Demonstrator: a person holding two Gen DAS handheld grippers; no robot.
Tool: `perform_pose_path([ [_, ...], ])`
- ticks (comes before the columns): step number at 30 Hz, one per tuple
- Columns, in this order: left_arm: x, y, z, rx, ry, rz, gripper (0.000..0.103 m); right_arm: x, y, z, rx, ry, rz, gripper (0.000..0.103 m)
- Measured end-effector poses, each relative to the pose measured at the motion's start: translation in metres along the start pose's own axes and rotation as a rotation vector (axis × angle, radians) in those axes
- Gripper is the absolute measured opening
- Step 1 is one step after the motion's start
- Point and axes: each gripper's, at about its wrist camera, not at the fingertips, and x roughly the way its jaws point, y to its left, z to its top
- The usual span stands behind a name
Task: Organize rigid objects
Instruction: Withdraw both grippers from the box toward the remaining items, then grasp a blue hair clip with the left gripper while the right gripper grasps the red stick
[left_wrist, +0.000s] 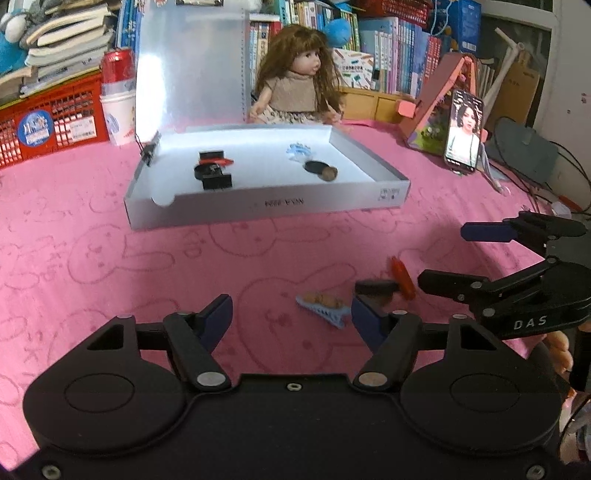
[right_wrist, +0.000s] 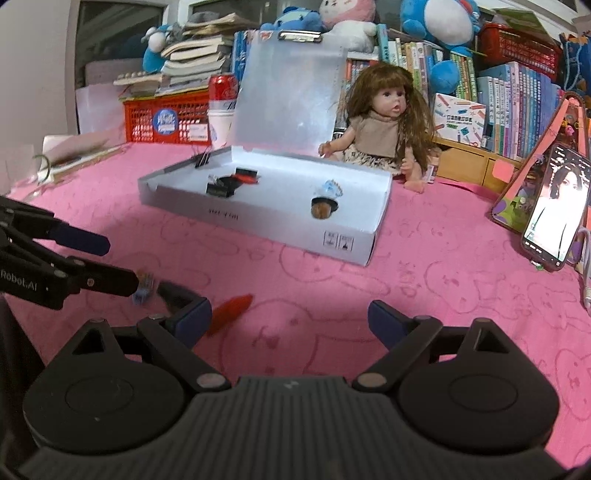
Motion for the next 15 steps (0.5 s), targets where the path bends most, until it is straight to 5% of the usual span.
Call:
perform_pose_path([
  [15, 0.007, -0.012, -0.005, 0.054, -0.009, 0.019, 0.044, 0.007, 0.022, -0.003, -0.127, 0.011, 0.060, 0.096],
])
